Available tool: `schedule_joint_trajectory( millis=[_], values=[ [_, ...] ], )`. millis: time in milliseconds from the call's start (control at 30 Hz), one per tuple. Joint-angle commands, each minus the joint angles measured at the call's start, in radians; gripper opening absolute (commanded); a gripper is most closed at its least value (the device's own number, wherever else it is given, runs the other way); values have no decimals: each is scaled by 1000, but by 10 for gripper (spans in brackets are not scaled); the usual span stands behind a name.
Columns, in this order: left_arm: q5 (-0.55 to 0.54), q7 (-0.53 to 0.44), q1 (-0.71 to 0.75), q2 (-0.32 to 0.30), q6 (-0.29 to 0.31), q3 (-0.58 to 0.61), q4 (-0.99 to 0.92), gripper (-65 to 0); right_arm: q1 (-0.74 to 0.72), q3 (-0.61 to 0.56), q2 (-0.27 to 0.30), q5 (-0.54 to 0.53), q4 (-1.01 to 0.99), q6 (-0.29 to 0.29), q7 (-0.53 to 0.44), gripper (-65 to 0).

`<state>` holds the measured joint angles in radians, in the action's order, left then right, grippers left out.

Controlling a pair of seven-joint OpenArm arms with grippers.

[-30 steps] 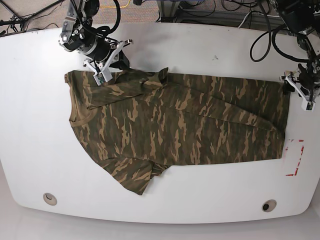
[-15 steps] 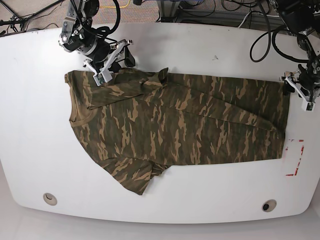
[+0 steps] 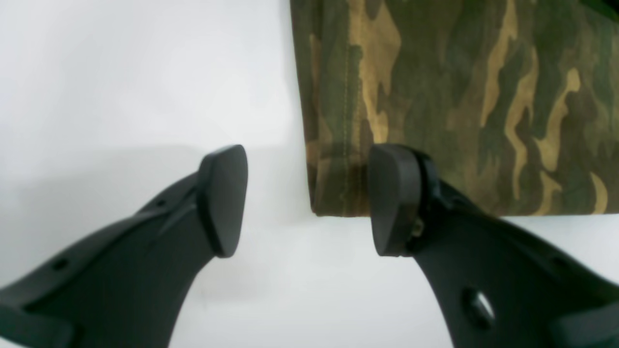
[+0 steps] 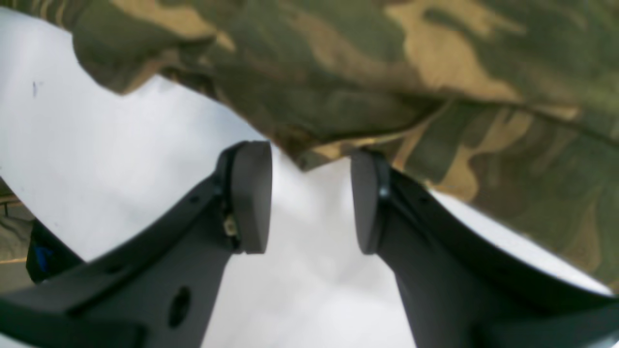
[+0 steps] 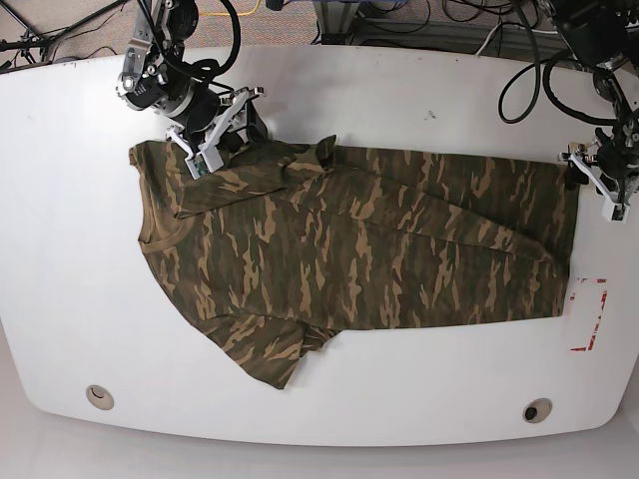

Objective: Fold the T-shirt properly
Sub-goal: 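Open the right gripper and lift it off the collar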

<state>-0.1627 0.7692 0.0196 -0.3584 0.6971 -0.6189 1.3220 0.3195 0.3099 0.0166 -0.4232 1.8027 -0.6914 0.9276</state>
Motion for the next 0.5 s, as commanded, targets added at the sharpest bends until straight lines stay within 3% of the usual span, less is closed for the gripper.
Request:
schedule_joint_trajectory(
  millis=[0, 267, 467],
  values=[
    [-11, -14, -11, -26, 1, -5, 17, -285, -21, 4, 4, -16, 12, -1, -11, -396],
    [-11, -14, -11, -26, 1, -5, 17, -285, -47, 4, 4, -19, -50, 57, -12, -396],
    [-11, -14, -11, -26, 1, -5, 17, -285, -53, 4, 4, -19, -68, 66, -14, -404]
  ],
)
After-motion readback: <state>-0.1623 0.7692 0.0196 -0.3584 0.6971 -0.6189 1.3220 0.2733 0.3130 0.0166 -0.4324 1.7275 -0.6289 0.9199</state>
